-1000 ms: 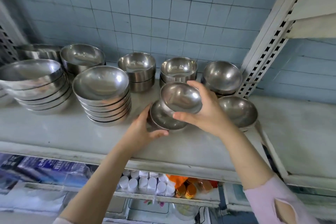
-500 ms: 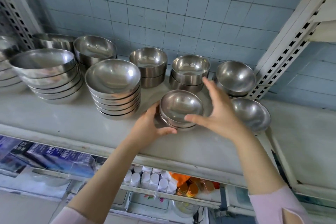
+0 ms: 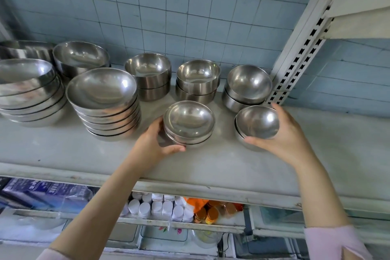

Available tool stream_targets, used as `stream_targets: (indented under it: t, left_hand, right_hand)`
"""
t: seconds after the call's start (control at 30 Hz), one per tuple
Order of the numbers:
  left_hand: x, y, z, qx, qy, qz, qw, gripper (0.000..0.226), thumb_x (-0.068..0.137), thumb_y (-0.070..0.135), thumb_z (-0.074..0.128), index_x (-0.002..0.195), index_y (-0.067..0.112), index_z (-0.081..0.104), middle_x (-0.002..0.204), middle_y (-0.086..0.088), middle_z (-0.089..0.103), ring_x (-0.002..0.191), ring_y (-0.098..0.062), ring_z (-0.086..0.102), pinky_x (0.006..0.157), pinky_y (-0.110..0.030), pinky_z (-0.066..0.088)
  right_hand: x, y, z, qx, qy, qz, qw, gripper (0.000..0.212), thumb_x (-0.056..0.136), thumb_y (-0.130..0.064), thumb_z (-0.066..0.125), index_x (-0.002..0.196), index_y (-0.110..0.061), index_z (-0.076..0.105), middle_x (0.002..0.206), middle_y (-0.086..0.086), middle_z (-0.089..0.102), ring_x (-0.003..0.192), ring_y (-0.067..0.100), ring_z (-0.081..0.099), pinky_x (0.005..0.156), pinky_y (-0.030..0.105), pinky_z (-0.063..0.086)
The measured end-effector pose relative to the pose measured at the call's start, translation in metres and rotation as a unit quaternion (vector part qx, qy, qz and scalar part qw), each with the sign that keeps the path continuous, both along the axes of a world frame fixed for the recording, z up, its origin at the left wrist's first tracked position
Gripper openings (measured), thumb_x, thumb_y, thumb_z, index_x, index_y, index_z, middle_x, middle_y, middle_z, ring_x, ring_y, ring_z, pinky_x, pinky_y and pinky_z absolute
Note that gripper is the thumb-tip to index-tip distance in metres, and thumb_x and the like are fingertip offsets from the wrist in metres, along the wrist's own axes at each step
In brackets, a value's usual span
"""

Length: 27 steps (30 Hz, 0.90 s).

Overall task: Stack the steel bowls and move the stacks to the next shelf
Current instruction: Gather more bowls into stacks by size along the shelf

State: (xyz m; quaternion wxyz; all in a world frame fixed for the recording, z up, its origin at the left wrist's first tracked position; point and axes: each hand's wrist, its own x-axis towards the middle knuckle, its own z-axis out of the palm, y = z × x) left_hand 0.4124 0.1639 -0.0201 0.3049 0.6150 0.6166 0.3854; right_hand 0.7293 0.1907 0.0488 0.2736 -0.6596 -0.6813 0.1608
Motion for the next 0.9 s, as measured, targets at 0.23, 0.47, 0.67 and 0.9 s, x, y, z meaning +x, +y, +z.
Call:
stream_targets:
  t: [0.23, 0.47, 0.67, 0.9]
  left_hand:
    - [0.000, 0.000, -0.001, -0.010, -0.005, -0.002, 1.000, 0.102, 0.055, 0.046, 0.087, 0.141, 0.022, 0.037, 0.122, 0.015, 0.053, 0.113, -0.002, 0.049, 0.091, -0.017, 0.034]
    - [-0.001, 0.001, -0.002, -0.008, -0.013, 0.002, 1.000, 0.100, 0.052, 0.048, 0.087, 0.137, 0.023, 0.041, 0.124, 0.010, 0.059, 0.116, -0.007, 0.054, 0.091, -0.019, 0.038]
    - [-0.002, 0.001, -0.003, -0.017, -0.019, -0.003, 1.000, 0.107, 0.049, 0.056, 0.085, 0.140, 0.026, 0.037, 0.129, 0.004, 0.059, 0.121, -0.014, 0.052, 0.101, -0.031, 0.043]
    - [-0.002, 0.000, 0.000, -0.022, -0.011, -0.003, 1.000, 0.116, 0.040, 0.075, 0.074, 0.139, 0.026, 0.038, 0.127, 0.003, 0.060, 0.119, -0.015, 0.054, 0.100, -0.037, 0.045]
  right_hand:
    - [-0.032, -0.012, 0.031, 0.024, 0.139, 0.019, 0.990, 0.109, 0.045, -0.065, 0.086, 0.141, -0.045, 0.039, 0.145, -0.016, 0.044, 0.133, 0.011, 0.043, 0.108, 0.036, 0.039]
    - [-0.123, -0.001, 0.019, -0.014, 0.148, 0.133, 0.980, 0.106, 0.053, -0.063, 0.084, 0.145, -0.041, 0.035, 0.148, -0.014, 0.041, 0.135, 0.007, 0.039, 0.109, 0.032, 0.038]
    - [-0.134, 0.001, 0.002, -0.035, 0.115, 0.142, 0.983, 0.104, 0.059, -0.053, 0.087, 0.148, -0.037, 0.035, 0.148, -0.015, 0.039, 0.131, 0.001, 0.037, 0.100, 0.021, 0.030]
    - [-0.120, -0.001, 0.018, -0.043, 0.103, 0.166, 0.980, 0.125, 0.052, -0.064, 0.082, 0.155, -0.042, 0.015, 0.160, -0.015, 0.023, 0.146, 0.005, 0.023, 0.115, 0.031, 0.027]
